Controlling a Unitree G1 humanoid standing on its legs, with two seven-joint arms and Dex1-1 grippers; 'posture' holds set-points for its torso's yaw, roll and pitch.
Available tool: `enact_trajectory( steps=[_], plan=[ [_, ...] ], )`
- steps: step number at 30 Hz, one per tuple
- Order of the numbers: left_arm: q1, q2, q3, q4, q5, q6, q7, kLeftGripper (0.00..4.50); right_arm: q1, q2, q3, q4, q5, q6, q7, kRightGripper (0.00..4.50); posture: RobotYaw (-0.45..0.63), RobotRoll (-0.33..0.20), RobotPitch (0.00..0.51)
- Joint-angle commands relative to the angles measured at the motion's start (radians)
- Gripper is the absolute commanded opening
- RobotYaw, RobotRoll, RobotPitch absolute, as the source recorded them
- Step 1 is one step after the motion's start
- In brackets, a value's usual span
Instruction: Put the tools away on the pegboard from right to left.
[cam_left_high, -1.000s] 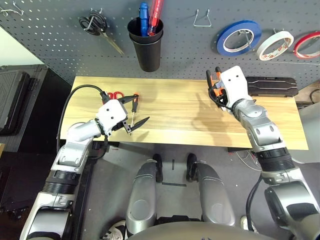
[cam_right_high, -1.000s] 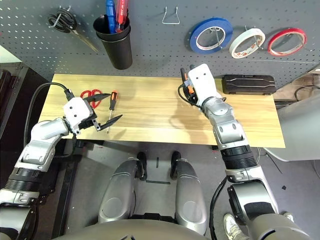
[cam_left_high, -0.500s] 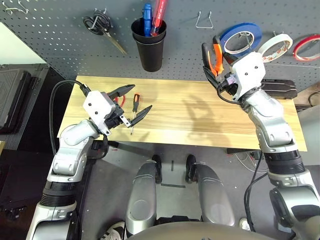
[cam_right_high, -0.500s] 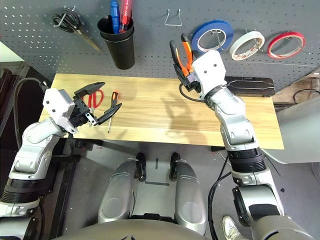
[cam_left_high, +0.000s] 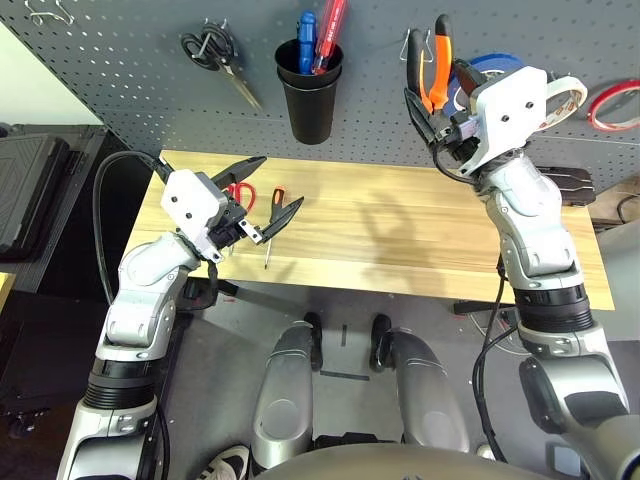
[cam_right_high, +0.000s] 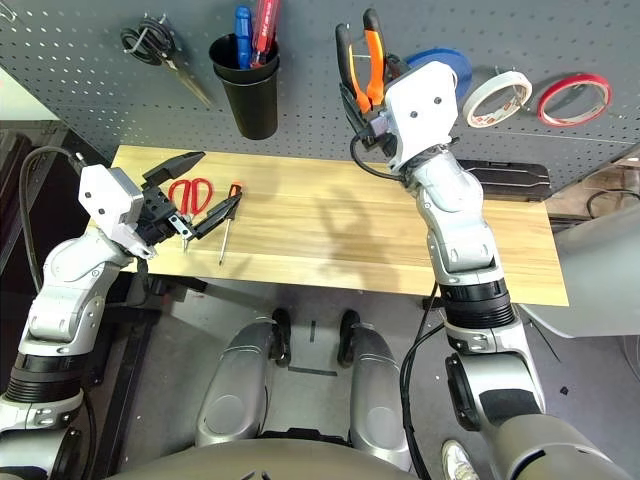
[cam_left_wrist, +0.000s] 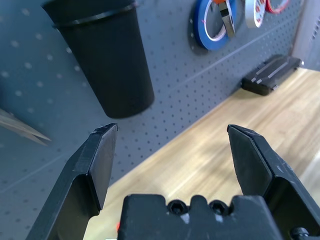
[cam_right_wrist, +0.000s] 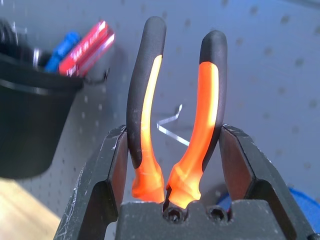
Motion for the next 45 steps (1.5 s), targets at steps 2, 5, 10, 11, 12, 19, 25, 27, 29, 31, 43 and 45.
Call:
enact_trajectory(
  steps=[2,5,10,11,12,19,25,27,29,31,43,45],
  plan=[
    [-0.005,-0.007,0.006,-0.021,-0.020,0.019,0.008,4.50,-0.063,0.032,-0.009,0.026,-0.007,-0.060,-0.045,3.01,0.17,0.000,0.237],
    [-0.011,-0.008,0.010,-0.025,-0.024,0.028,0.011,4.50,-0.105,0.050,-0.007,0.059,-0.016,-0.079,-0.068,3.01,0.17,0.000,0.238],
    [-0.025,-0.009,0.009,-0.028,-0.029,0.040,0.021,4.50,-0.195,0.074,-0.002,0.187,-0.043,-0.159,-0.103,3.01,0.17,0.000,0.240],
    [-0.026,-0.009,0.009,-0.029,-0.030,0.042,0.022,4.50,-0.214,0.077,-0.004,0.214,-0.046,-0.176,-0.110,3.01,0.17,0.000,0.241],
    [-0.028,-0.009,0.009,-0.029,-0.031,0.042,0.023,4.50,-0.234,0.079,-0.007,0.239,-0.048,-0.192,-0.117,3.01,0.17,0.000,0.243],
    [-0.025,-0.008,0.012,-0.040,-0.034,0.051,0.027,4.50,-0.347,0.075,-0.023,0.394,-0.055,-0.283,-0.165,3.01,0.18,0.000,0.248],
    [-0.031,-0.023,0.018,-0.067,-0.067,0.090,0.045,4.50,-0.394,0.067,-0.027,0.509,-0.055,-0.351,-0.190,3.01,0.19,0.000,0.251],
    [-0.035,-0.029,0.021,-0.078,-0.076,0.107,0.050,4.50,-0.408,0.065,-0.028,0.549,-0.056,-0.372,-0.200,3.01,0.19,0.000,0.251],
    [-0.037,-0.031,0.021,-0.086,-0.081,0.117,0.052,4.50,-0.424,0.066,-0.031,0.594,-0.054,-0.392,-0.211,3.01,0.20,0.000,0.253],
    [-0.036,-0.031,0.020,-0.092,-0.083,0.123,0.054,4.50,-0.439,0.066,-0.033,0.636,-0.052,-0.411,-0.220,3.01,0.20,0.000,0.254],
    [-0.031,-0.031,0.014,-0.111,-0.084,0.140,0.050,4.50,-0.498,0.070,-0.034,0.873,-0.050,-0.488,-0.257,3.01,0.21,0.000,0.260],
    [-0.034,-0.031,0.013,-0.108,-0.083,0.139,0.048,4.50,-0.498,0.072,-0.033,0.887,-0.049,-0.492,-0.258,3.01,0.21,0.000,0.261]
  ],
)
